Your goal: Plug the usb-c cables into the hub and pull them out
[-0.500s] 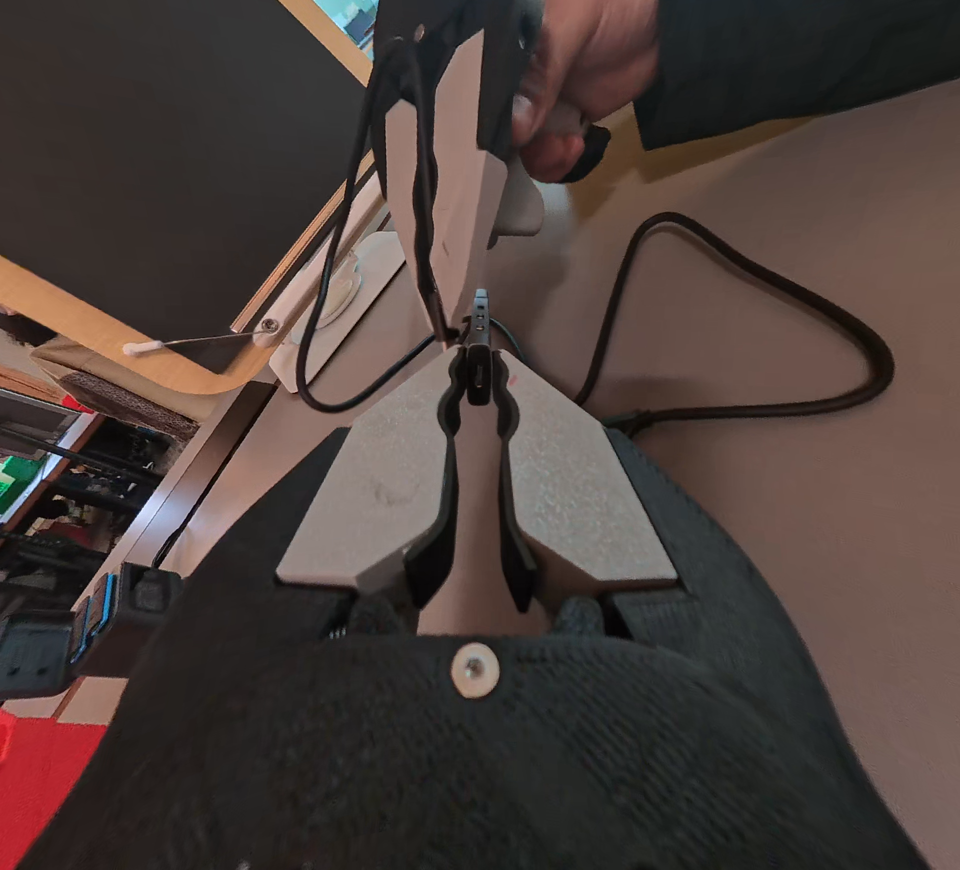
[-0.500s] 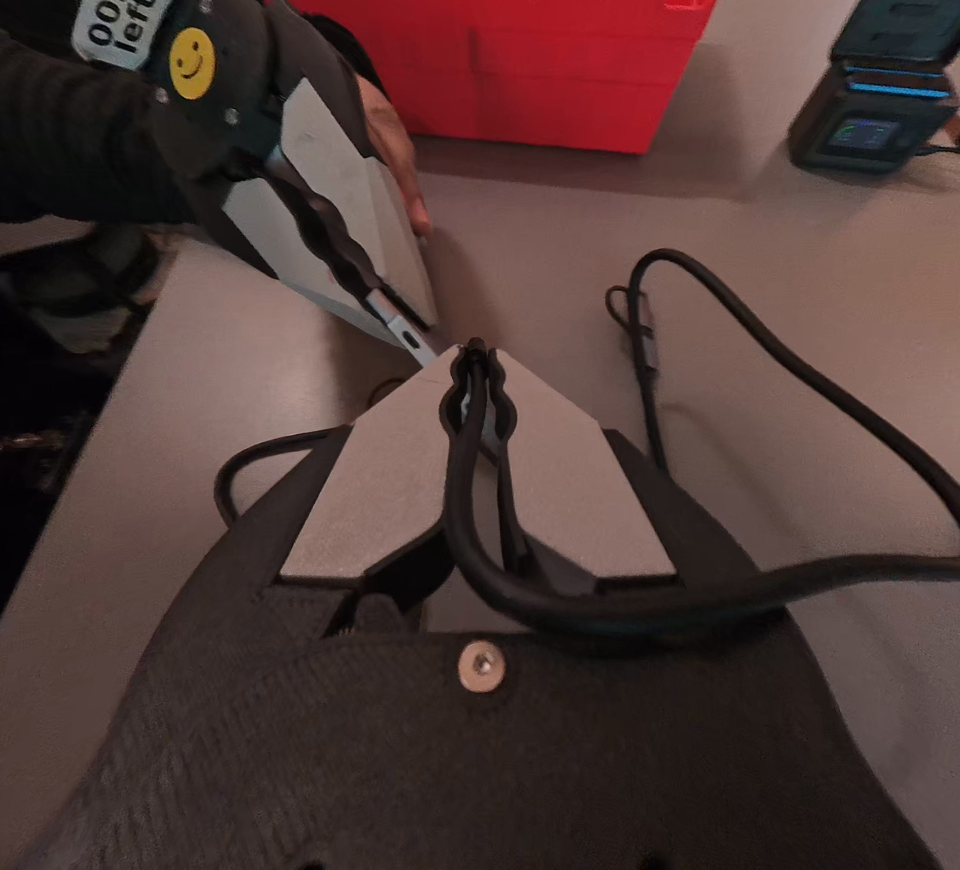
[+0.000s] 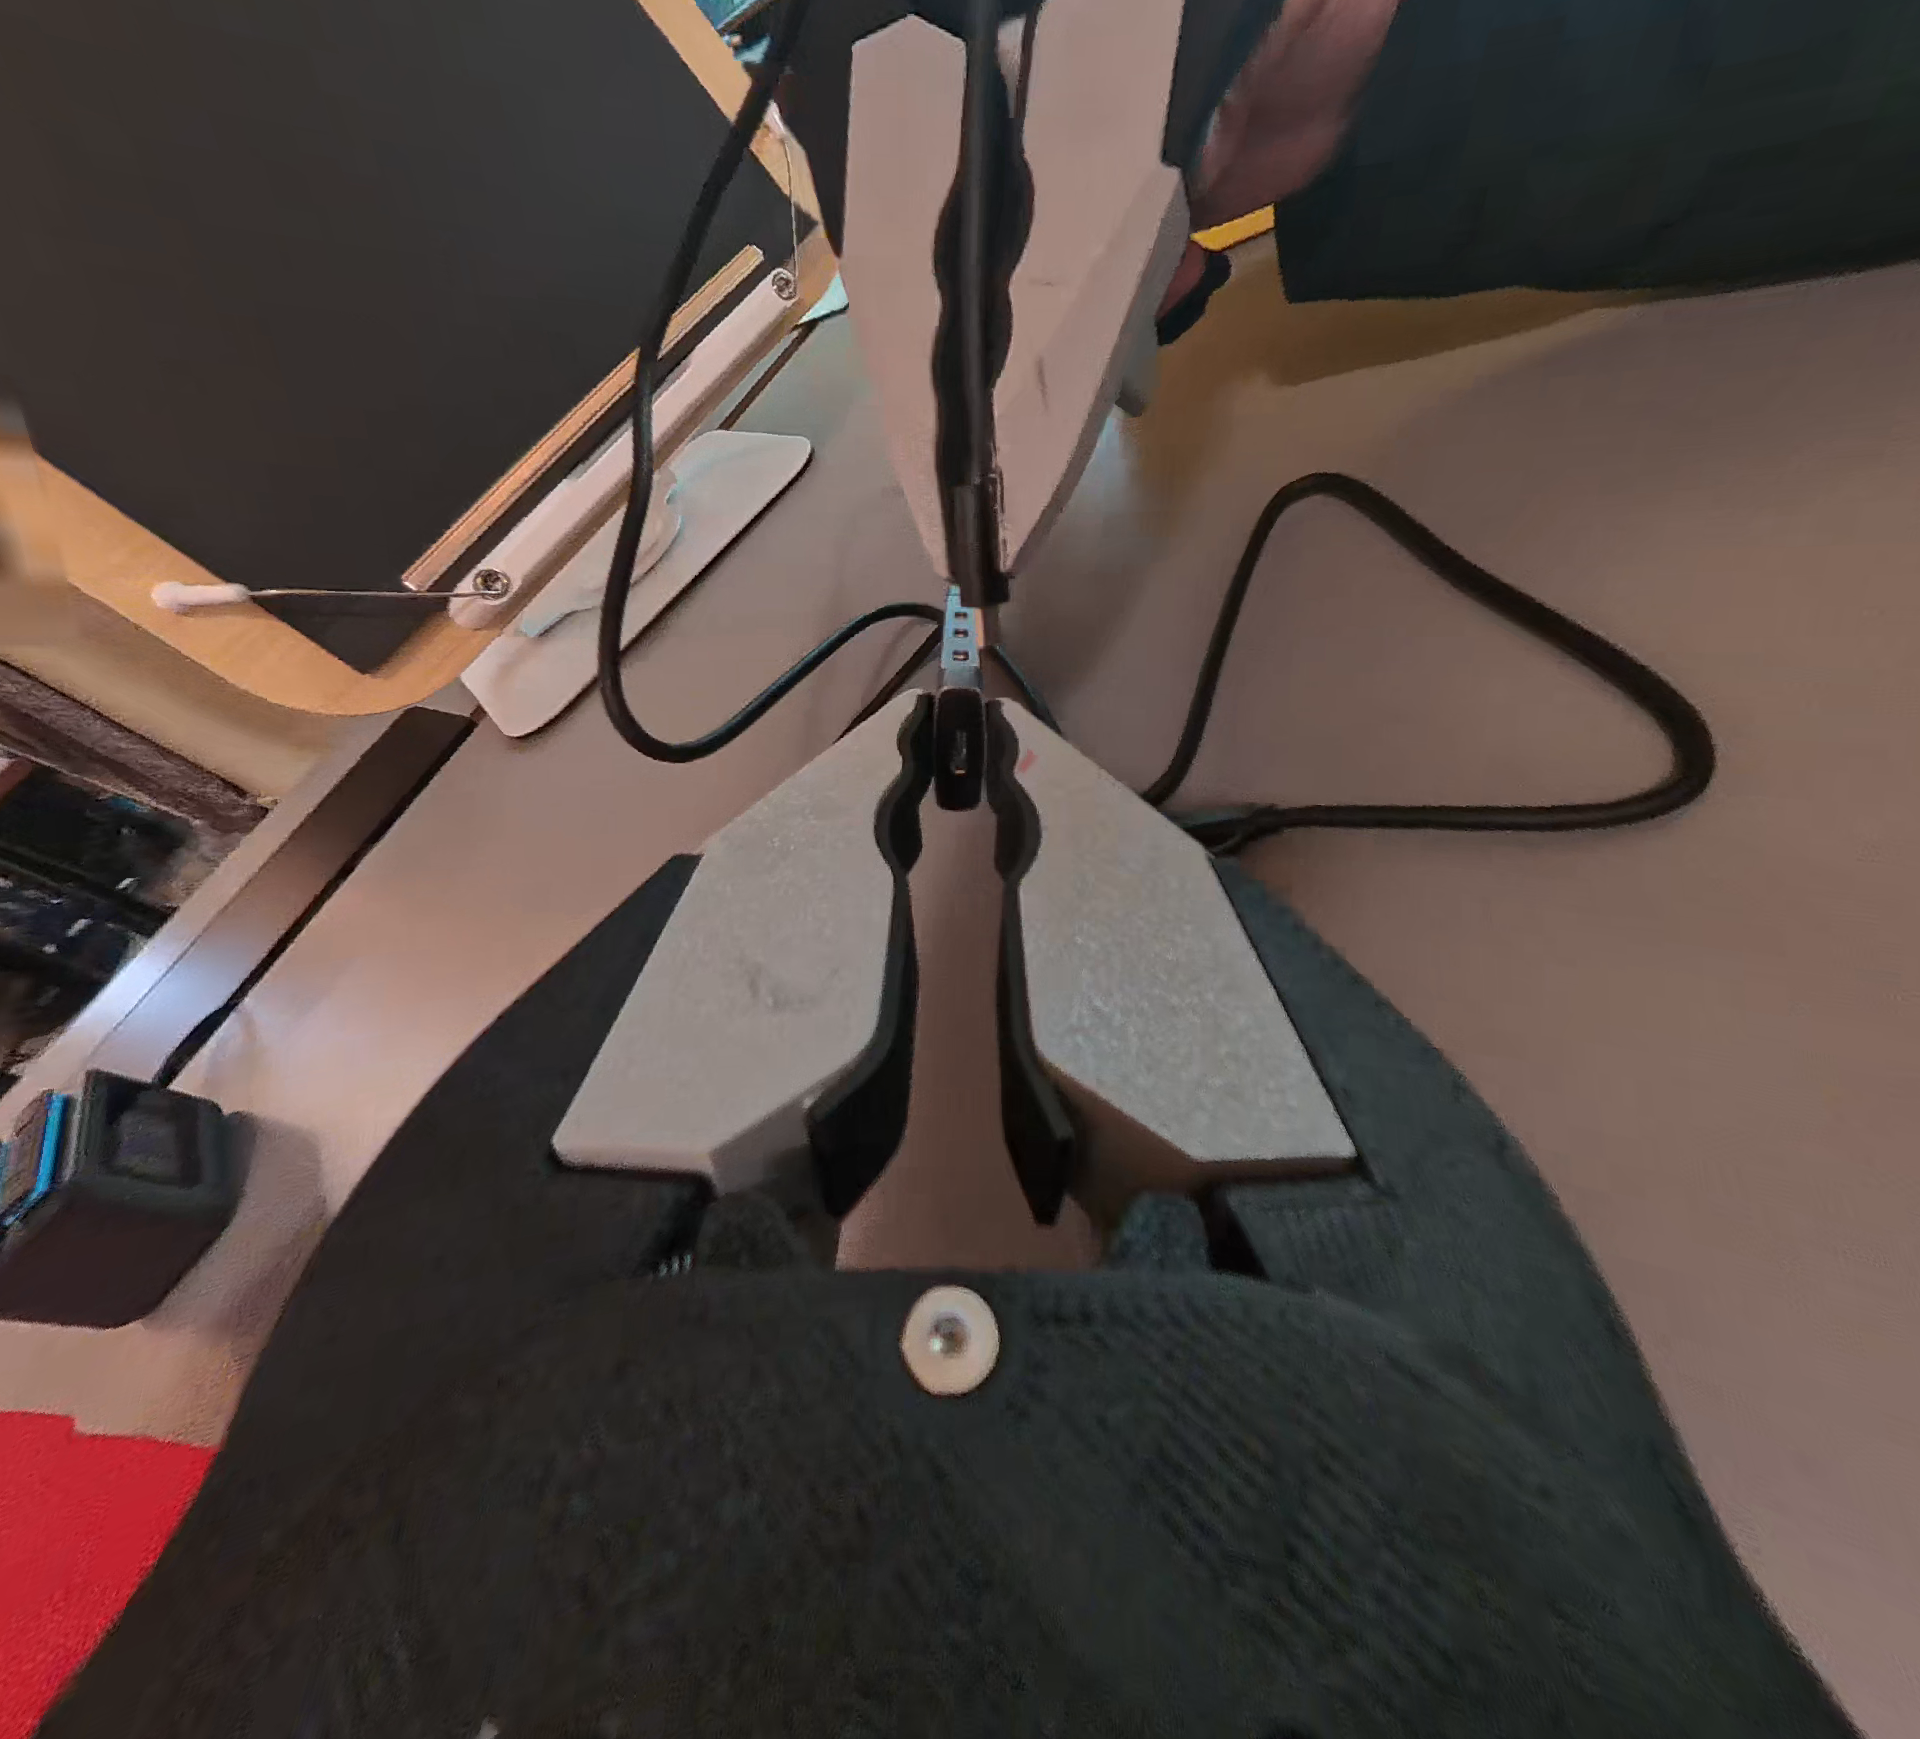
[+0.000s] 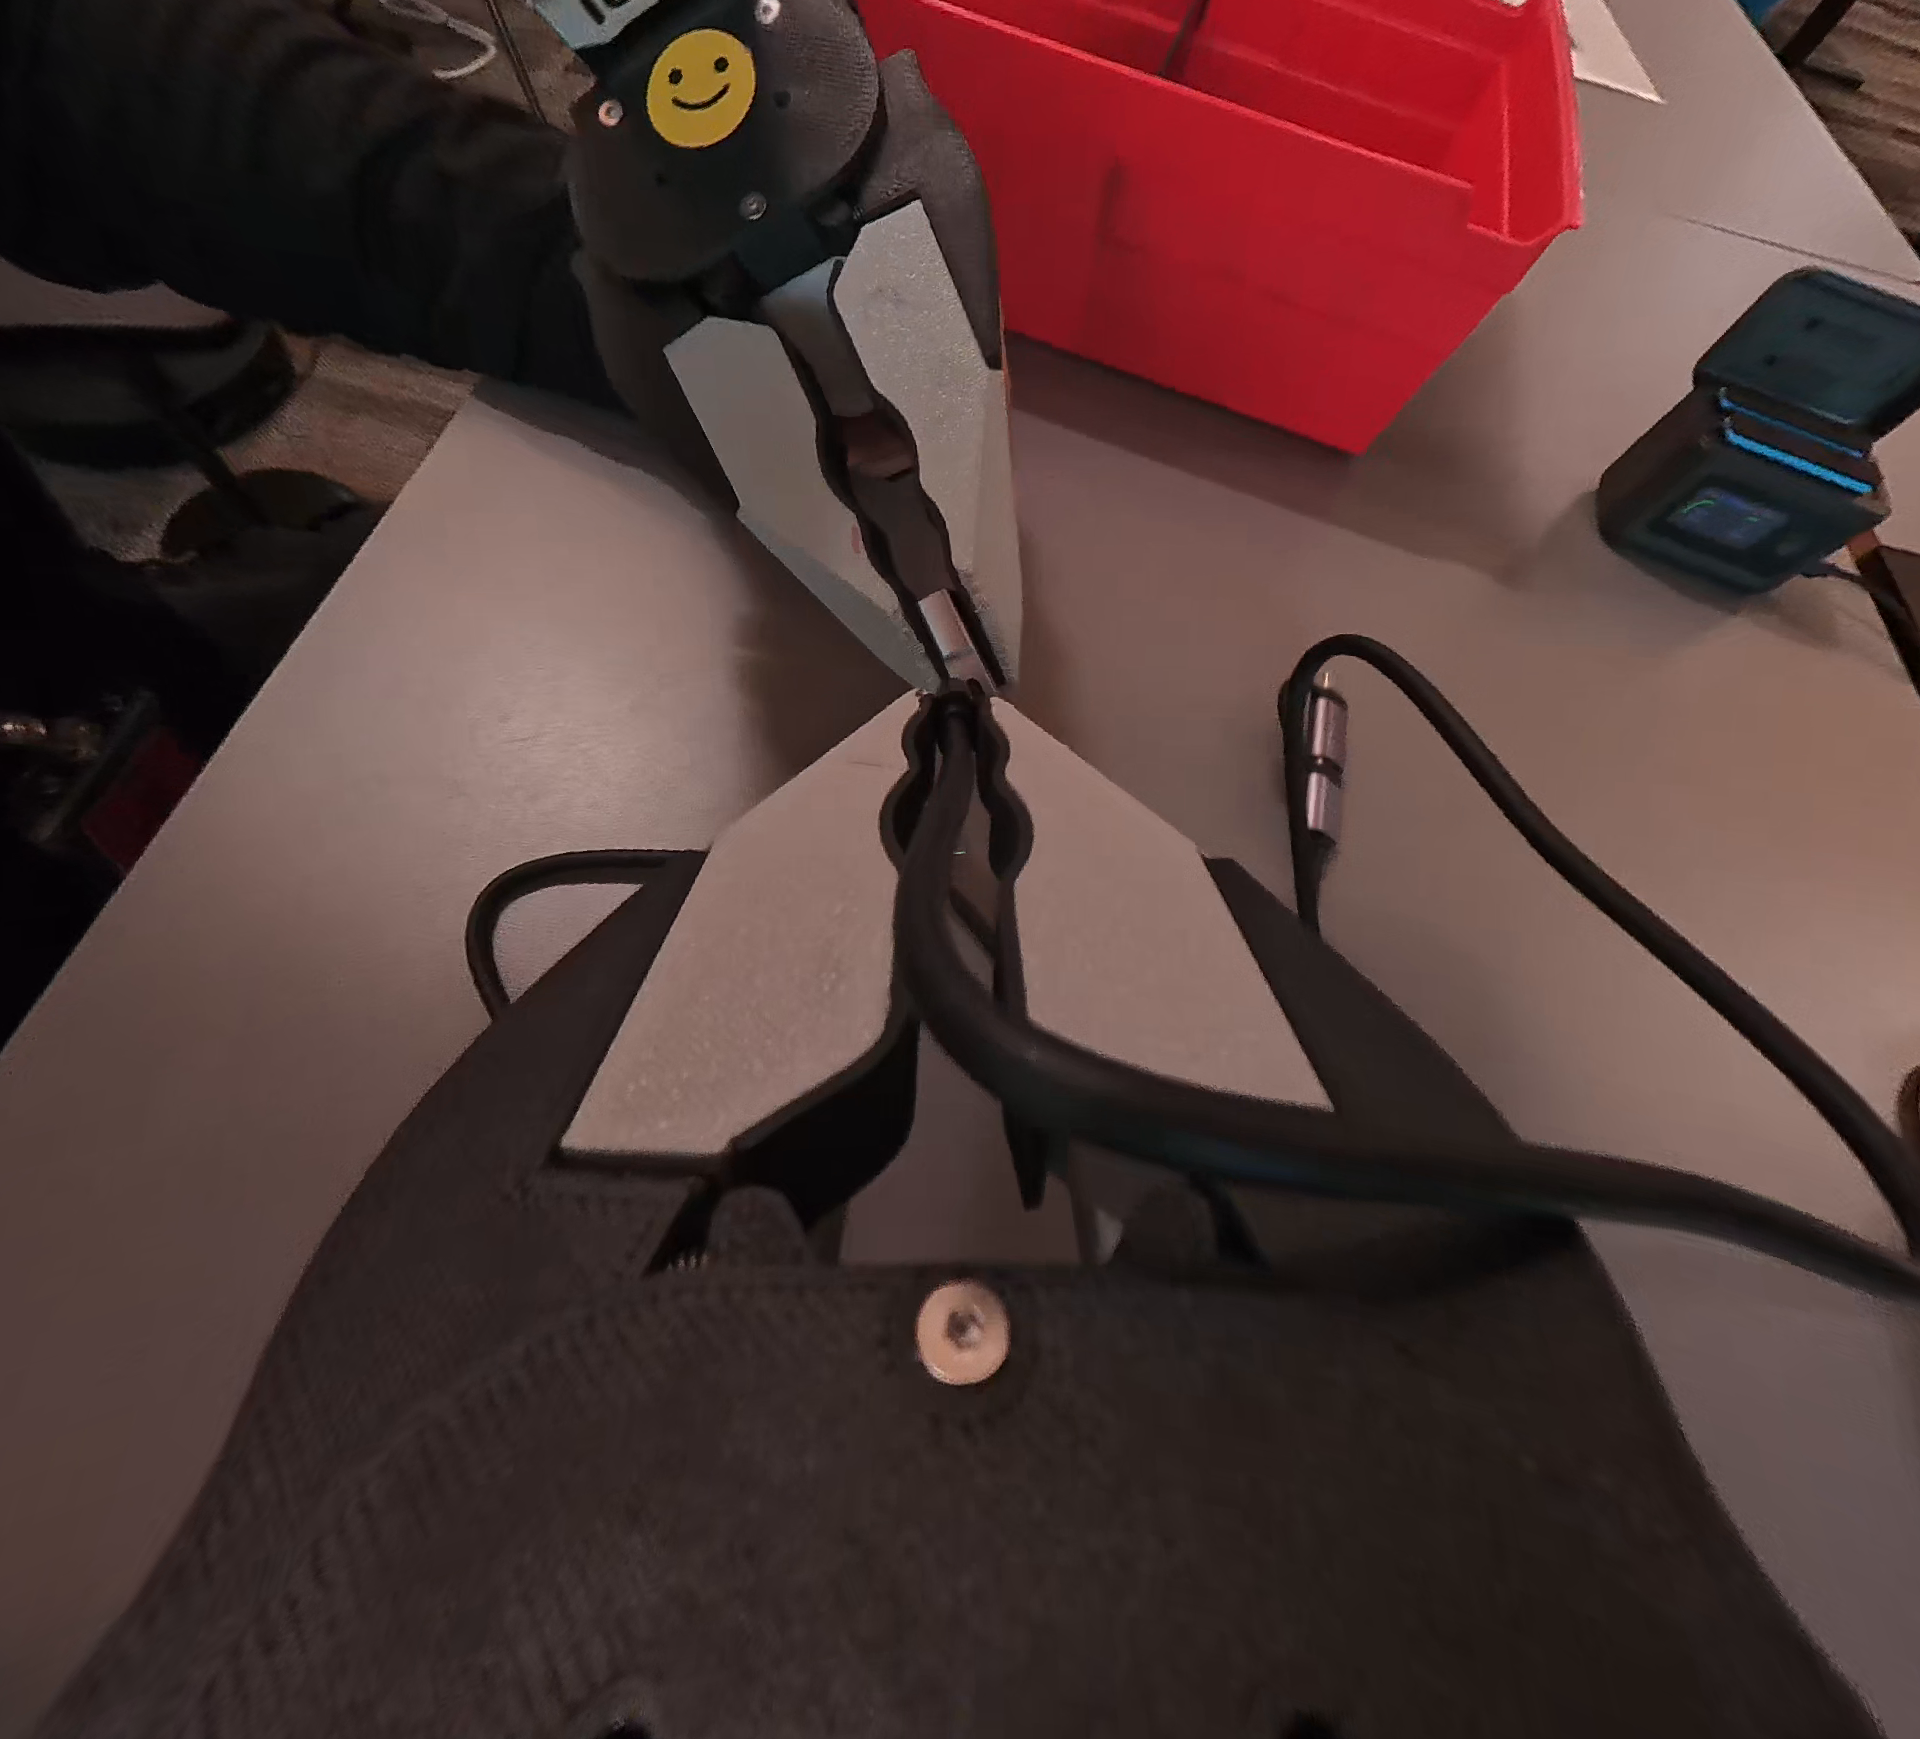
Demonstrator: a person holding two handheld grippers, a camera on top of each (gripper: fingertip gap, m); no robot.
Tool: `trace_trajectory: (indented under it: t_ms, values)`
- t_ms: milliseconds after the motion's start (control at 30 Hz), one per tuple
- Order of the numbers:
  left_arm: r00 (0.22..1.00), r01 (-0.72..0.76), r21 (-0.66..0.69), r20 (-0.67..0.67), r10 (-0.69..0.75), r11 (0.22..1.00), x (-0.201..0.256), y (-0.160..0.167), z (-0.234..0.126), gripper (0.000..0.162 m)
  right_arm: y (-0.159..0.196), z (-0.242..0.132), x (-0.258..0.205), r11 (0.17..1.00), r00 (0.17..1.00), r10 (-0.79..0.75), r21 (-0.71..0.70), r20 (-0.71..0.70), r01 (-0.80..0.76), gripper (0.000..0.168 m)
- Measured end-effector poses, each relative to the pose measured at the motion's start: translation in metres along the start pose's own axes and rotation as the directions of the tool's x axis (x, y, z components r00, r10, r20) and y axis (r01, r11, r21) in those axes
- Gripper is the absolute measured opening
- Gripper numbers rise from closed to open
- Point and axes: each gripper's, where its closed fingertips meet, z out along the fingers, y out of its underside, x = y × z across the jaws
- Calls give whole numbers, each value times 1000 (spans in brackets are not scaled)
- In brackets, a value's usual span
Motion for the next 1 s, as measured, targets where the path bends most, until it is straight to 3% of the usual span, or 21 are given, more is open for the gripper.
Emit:
trace_trajectory:
  t_ms: [600,1000]
  values:
    - [991,79,154,-122,-61,985,13,-28,-19,7,-25,-11,-19,988,988,-155,17,-24,155,3]
    - [993,23,135,-122,-6,991,19,-26,-18,7,-22,-7,-26,975,975,-220,-46,-22,218,4]
